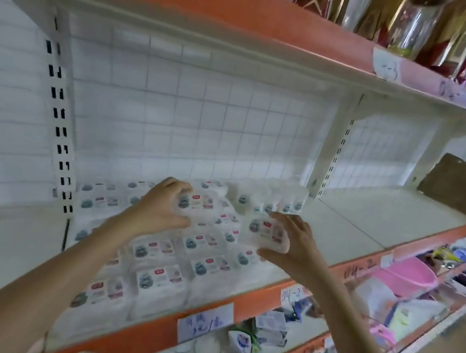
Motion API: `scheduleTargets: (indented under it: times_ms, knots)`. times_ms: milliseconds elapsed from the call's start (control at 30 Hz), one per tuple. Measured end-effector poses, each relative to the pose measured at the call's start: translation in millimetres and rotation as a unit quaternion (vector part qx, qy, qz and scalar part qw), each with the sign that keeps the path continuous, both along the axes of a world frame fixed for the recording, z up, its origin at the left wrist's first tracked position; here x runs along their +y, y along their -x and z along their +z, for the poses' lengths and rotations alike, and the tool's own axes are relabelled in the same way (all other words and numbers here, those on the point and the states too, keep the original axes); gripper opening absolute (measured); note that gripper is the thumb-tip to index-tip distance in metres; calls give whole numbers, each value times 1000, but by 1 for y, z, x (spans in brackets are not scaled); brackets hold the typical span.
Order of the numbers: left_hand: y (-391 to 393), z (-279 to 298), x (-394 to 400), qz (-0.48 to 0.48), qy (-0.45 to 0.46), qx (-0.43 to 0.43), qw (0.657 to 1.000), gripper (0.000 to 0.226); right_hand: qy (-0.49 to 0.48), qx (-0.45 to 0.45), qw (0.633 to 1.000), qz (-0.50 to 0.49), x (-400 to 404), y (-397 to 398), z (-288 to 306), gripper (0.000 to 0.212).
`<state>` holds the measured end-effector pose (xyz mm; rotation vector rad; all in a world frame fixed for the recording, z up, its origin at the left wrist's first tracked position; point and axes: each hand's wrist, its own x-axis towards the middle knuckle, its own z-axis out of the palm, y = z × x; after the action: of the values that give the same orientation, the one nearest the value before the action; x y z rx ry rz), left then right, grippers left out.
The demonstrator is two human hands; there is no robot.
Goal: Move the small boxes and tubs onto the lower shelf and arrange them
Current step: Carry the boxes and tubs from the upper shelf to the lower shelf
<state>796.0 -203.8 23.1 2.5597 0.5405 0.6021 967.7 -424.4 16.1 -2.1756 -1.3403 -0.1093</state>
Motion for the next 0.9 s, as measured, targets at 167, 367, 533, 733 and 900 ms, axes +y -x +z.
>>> scheduleTargets:
  times_ms: [167, 367, 533, 733, 900]
  knots:
    - [-26, -6, 19, 67, 20, 61, 996, 71, 51, 30, 994, 91, 71, -54, -2, 73]
    - [-45, -10, 34, 152, 10, 155, 976, 74, 130, 42, 970, 201, 136, -95, -11, 68]
    - [-51, -17, 34, 212, 17, 194, 958, 71, 171, -2, 949, 267, 171, -112, -25, 70]
    - [-57, -30, 26, 260, 27, 136, 956, 61, 144, 27, 941, 307, 179, -125, -33, 69]
    - [-60, -30, 22, 269, 21, 113, 956, 57, 111, 1, 941, 319, 185, -128, -36, 67]
